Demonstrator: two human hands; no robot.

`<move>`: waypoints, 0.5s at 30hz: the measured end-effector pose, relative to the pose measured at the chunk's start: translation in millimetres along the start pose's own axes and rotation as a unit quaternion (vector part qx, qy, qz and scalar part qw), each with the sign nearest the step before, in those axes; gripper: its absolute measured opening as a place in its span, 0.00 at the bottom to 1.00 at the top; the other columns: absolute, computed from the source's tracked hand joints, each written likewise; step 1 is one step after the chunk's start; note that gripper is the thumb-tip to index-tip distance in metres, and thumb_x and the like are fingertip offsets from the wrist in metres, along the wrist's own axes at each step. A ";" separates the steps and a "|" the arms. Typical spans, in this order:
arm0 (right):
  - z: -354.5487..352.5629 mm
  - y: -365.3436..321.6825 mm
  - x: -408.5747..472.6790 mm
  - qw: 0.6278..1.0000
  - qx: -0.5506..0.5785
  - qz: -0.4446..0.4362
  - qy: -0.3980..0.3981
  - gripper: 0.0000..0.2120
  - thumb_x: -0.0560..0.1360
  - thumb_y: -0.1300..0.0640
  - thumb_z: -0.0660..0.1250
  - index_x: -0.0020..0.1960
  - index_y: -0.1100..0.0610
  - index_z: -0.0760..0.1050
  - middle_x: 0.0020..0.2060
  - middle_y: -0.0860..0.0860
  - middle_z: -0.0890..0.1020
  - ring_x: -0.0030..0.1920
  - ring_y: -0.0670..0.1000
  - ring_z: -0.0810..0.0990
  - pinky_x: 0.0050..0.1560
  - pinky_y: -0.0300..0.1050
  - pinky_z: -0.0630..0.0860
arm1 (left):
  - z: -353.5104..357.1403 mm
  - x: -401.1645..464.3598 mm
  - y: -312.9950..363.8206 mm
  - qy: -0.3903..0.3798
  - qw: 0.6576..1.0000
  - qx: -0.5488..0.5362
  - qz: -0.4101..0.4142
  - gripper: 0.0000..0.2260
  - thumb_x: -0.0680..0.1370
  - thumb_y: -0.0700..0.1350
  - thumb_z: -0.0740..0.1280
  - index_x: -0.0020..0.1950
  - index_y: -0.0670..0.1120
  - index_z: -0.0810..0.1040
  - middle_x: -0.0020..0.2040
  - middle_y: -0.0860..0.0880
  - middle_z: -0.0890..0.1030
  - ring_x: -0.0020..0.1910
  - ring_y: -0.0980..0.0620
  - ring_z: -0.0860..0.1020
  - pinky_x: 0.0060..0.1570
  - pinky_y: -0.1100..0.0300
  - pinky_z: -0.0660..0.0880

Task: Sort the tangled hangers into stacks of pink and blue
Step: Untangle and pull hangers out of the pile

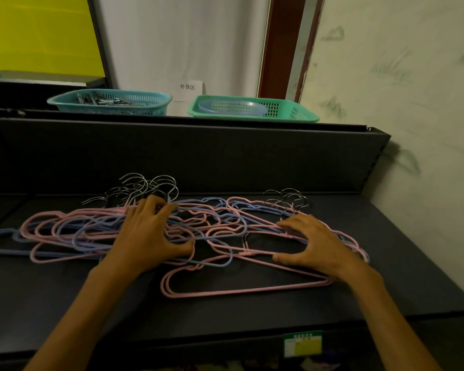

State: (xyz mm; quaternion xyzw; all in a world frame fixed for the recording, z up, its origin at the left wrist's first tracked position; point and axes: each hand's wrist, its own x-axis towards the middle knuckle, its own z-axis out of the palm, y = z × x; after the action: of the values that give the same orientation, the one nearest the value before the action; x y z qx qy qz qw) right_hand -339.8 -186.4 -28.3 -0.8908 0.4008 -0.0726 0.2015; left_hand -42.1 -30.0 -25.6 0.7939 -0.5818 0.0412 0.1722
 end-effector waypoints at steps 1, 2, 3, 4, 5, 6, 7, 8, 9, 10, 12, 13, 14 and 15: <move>0.7 0.8 -1.7 1.000 -0.001 -0.002 -0.001 0.40 0.61 0.27 0.66 0.70 0.38 0.62 0.72 0.42 0.60 0.73 0.45 0.56 0.72 0.51 0.59 | 0.7 0.0 0.5 0.002 1.000 0.007 -0.001 0.42 0.64 0.69 0.69 0.73 0.52 0.63 0.68 0.49 0.62 0.66 0.48 0.62 0.66 0.53 0.61; 1.1 1.7 -3.7 1.000 0.000 -0.003 -0.004 0.40 0.61 0.28 0.67 0.70 0.38 0.62 0.73 0.43 0.60 0.73 0.45 0.55 0.72 0.51 0.58 | 1.2 -0.6 0.6 0.002 1.000 0.010 -0.002 0.42 0.64 0.69 0.69 0.73 0.52 0.63 0.68 0.48 0.62 0.66 0.48 0.62 0.66 0.52 0.61; 0.9 2.2 -6.4 1.000 0.003 -0.002 -0.007 0.40 0.62 0.29 0.67 0.70 0.38 0.62 0.73 0.43 0.59 0.73 0.45 0.55 0.72 0.51 0.58 | 1.4 -1.0 1.0 0.001 1.000 0.011 -0.004 0.42 0.65 0.68 0.69 0.73 0.52 0.63 0.68 0.48 0.62 0.66 0.47 0.62 0.66 0.52 0.60; 0.4 2.4 -8.9 1.000 0.007 -0.001 -0.010 0.40 0.61 0.29 0.67 0.70 0.38 0.61 0.73 0.43 0.59 0.73 0.45 0.54 0.72 0.51 0.58 | 1.0 -1.5 1.4 -0.002 1.000 0.012 -0.004 0.42 0.65 0.68 0.69 0.73 0.52 0.63 0.68 0.48 0.62 0.67 0.47 0.62 0.67 0.52 0.60; -0.2 2.6 -11.3 1.000 0.008 0.000 -0.013 0.41 0.61 0.28 0.67 0.70 0.38 0.61 0.73 0.43 0.59 0.73 0.45 0.54 0.72 0.52 0.58 | 0.8 -1.8 1.9 -0.003 1.000 0.013 -0.004 0.42 0.65 0.68 0.69 0.73 0.52 0.63 0.68 0.48 0.62 0.67 0.47 0.62 0.67 0.52 0.60; -0.9 2.2 -13.0 1.000 0.010 0.000 -0.016 0.41 0.61 0.28 0.67 0.70 0.38 0.61 0.73 0.43 0.59 0.73 0.45 0.54 0.72 0.52 0.58 | 0.5 -2.3 2.3 -0.004 1.000 0.015 -0.004 0.42 0.65 0.68 0.69 0.73 0.52 0.62 0.68 0.48 0.62 0.67 0.47 0.61 0.67 0.51 0.60; -1.3 1.1 -14.6 1.000 0.011 0.001 -0.018 0.40 0.61 0.28 0.67 0.70 0.38 0.61 0.73 0.43 0.60 0.73 0.45 0.55 0.72 0.52 0.59 | 0.4 -3.0 2.9 -0.005 1.000 0.016 -0.004 0.42 0.65 0.68 0.69 0.73 0.52 0.62 0.68 0.48 0.62 0.67 0.47 0.61 0.67 0.51 0.59; -1.6 -0.1 -15.4 1.000 0.010 0.003 -0.018 0.40 0.61 0.28 0.67 0.70 0.38 0.61 0.72 0.43 0.60 0.72 0.46 0.56 0.72 0.52 0.60 | 0.2 -4.0 3.3 -0.004 1.000 0.016 -0.003 0.42 0.65 0.68 0.70 0.73 0.52 0.62 0.68 0.48 0.62 0.67 0.47 0.61 0.67 0.51 0.59; -2.0 -1.4 -16.5 1.000 0.006 0.005 -0.015 0.40 0.62 0.29 0.67 0.70 0.39 0.62 0.72 0.44 0.60 0.72 0.46 0.57 0.71 0.51 0.61 | 0.1 -5.2 3.3 -0.003 1.000 0.017 -0.002 0.42 0.64 0.68 0.70 0.73 0.52 0.63 0.68 0.48 0.62 0.67 0.47 0.62 0.67 0.51 0.60; -2.2 -2.4 -17.6 1.000 -0.001 0.008 -0.010 0.40 0.62 0.30 0.68 0.70 0.40 0.62 0.71 0.44 0.61 0.70 0.46 0.59 0.70 0.50 0.62 | -0.4 -6.1 3.3 -0.001 1.000 0.019 -0.002 0.42 0.64 0.68 0.70 0.73 0.52 0.63 0.68 0.48 0.63 0.66 0.47 0.62 0.67 0.51 0.60; -3.0 -3.0 -21.8 1.000 -0.009 0.012 0.003 0.39 0.64 0.32 0.69 0.71 0.43 0.63 0.68 0.44 0.62 0.68 0.46 0.62 0.68 0.47 0.64 | -2.1 -7.5 3.0 0.001 1.000 0.016 -0.002 0.43 0.63 0.69 0.70 0.72 0.51 0.64 0.67 0.47 0.64 0.65 0.47 0.63 0.66 0.51 0.61; -3.4 -2.4 -24.4 1.000 -0.007 0.012 0.010 0.39 0.64 0.32 0.69 0.71 0.43 0.64 0.68 0.44 0.63 0.67 0.45 0.63 0.68 0.47 0.64 | -3.1 -7.8 3.2 0.001 1.000 0.014 -0.002 0.43 0.63 0.69 0.70 0.72 0.51 0.64 0.67 0.47 0.64 0.65 0.47 0.63 0.66 0.52 0.61; -3.6 -0.9 -27.0 1.000 -0.004 0.011 0.014 0.39 0.64 0.32 0.69 0.71 0.43 0.64 0.67 0.43 0.63 0.67 0.45 0.63 0.68 0.46 0.64 | -4.0 -8.2 3.5 0.001 1.000 0.013 -0.004 0.43 0.63 0.68 0.71 0.72 0.51 0.64 0.67 0.47 0.64 0.65 0.47 0.63 0.66 0.52 0.61; -3.9 0.4 -29.7 1.000 -0.003 0.009 0.015 0.39 0.64 0.32 0.69 0.70 0.43 0.64 0.67 0.43 0.63 0.68 0.45 0.62 0.68 0.45 0.63 | -5.0 -8.7 4.2 0.003 1.000 0.014 -0.006 0.42 0.64 0.67 0.71 0.73 0.51 0.64 0.67 0.47 0.64 0.66 0.47 0.63 0.66 0.52 0.61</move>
State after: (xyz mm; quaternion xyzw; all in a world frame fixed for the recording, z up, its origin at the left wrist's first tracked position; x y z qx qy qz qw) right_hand -361.0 -165.8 -23.9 -0.8866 0.4117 -0.0831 0.1936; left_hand -48.1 -21.6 -22.3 0.7996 -0.5759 0.0508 0.1628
